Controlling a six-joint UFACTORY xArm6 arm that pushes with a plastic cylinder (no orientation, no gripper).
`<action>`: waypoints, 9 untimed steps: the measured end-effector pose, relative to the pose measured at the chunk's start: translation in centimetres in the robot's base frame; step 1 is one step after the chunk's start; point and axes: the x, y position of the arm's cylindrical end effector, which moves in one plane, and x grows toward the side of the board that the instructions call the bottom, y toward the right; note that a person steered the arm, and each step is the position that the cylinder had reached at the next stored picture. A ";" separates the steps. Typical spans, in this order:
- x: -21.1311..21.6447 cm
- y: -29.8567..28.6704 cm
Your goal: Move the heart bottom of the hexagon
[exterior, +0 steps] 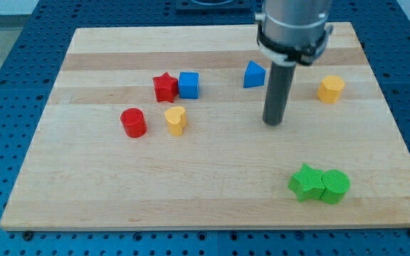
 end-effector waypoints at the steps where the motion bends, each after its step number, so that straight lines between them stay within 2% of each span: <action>1: 3.8 -6.1; 2: 5.9 -13.9; 3: 6.0 -19.3; 4: 2.4 -20.1; 5: -1.5 -17.4; 6: -3.4 -10.4; 7: -3.6 -4.5; 9: -4.6 -9.1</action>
